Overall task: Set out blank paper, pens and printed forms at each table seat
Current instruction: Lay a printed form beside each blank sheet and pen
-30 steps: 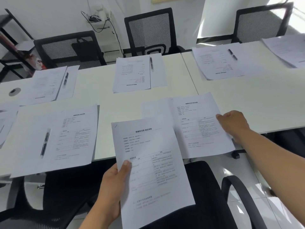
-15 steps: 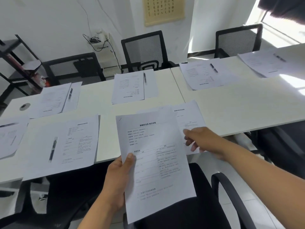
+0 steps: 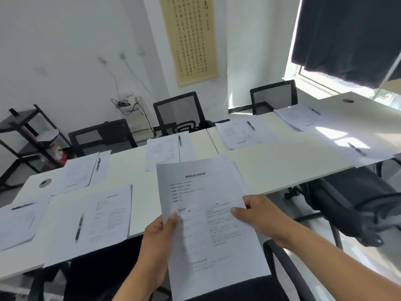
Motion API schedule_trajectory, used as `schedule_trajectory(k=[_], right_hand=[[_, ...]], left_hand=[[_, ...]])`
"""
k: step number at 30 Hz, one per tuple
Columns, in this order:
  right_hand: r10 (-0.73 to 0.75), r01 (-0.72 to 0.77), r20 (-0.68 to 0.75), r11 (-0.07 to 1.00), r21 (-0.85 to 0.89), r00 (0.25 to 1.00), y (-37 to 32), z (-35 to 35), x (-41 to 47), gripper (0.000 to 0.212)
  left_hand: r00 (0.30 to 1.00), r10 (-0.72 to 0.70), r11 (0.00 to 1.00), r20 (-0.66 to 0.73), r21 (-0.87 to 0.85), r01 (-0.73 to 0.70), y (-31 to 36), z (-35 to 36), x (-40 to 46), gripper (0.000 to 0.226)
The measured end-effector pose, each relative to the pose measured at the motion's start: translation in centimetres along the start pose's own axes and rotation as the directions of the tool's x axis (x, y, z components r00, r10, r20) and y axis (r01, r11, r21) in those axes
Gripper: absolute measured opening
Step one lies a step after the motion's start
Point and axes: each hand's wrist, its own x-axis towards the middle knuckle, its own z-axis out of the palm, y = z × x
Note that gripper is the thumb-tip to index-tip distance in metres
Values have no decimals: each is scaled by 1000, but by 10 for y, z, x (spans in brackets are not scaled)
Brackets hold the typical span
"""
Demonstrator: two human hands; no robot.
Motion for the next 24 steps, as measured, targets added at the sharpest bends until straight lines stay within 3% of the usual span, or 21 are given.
schedule_trajectory(k=[2, 5, 8, 11, 16, 24], right_hand=[[-24, 24, -42, 1000, -10, 999, 6, 0, -14, 66], [-73, 71, -114, 997, -18, 991, 4, 2, -42, 52], [-102, 99, -221, 995, -23, 970, -7, 8, -80, 56], [-109, 105, -353, 994, -31, 929, -12, 20, -122, 27], [-98, 108, -507, 994, -9, 857, -20, 27, -191, 17], [-57, 75, -702, 997, -6, 710, -6, 17, -306, 16]], left_hand=[[999, 19, 1000, 31, 18, -20, 2, 2, -14, 30], [993, 65, 996, 94, 49, -70, 8, 7, -32, 30], [981, 123, 990, 152, 48, -131, 16, 10, -50, 29], [957, 181, 978, 225, 64, -200, 19, 10, -70, 29], [913, 222, 962, 342, 77, -263, 25, 16, -100, 29], [773, 262, 907, 578, 126, -401, 28, 57, -168, 28]])
